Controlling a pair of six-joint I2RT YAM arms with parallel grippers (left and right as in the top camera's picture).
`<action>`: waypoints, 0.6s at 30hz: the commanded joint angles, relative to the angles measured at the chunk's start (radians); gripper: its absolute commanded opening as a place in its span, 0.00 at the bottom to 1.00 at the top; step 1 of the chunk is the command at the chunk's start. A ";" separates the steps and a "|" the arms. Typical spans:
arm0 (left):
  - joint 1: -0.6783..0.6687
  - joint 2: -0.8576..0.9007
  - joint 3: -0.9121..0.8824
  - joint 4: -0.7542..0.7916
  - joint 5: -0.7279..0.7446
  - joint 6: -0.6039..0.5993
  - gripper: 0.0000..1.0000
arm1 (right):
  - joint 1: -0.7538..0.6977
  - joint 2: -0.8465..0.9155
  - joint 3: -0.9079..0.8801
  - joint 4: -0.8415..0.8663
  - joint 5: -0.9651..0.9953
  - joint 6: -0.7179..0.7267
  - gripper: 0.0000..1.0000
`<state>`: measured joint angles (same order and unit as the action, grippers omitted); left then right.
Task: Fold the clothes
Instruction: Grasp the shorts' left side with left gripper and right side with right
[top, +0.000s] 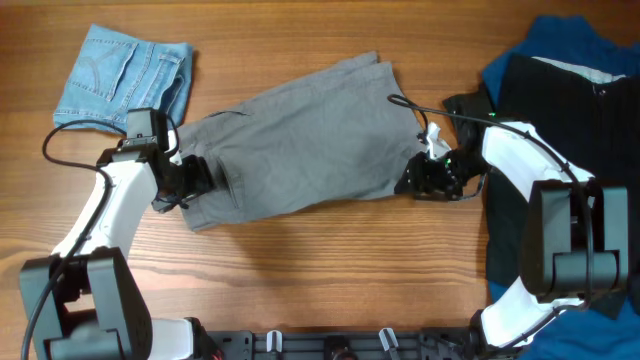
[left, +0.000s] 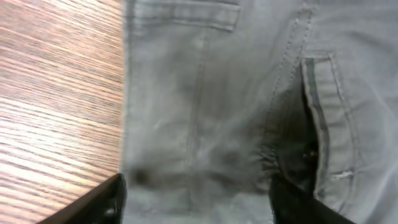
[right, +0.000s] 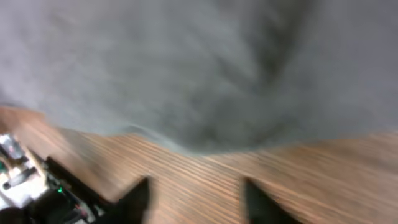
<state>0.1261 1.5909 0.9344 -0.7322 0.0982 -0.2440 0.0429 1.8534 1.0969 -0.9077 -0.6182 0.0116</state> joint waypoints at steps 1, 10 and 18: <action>0.097 -0.013 0.014 0.010 0.011 -0.003 0.90 | 0.010 -0.021 0.005 0.040 -0.231 -0.233 0.16; 0.230 0.127 0.012 0.067 0.319 0.111 1.00 | 0.033 -0.006 0.004 0.332 0.066 0.153 0.14; 0.205 0.320 0.012 0.071 0.385 0.200 0.88 | 0.039 0.039 0.004 0.360 0.087 0.198 0.20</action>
<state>0.3485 1.7916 1.0027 -0.6659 0.4202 -0.1135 0.0761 1.8671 1.0973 -0.5411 -0.5591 0.1825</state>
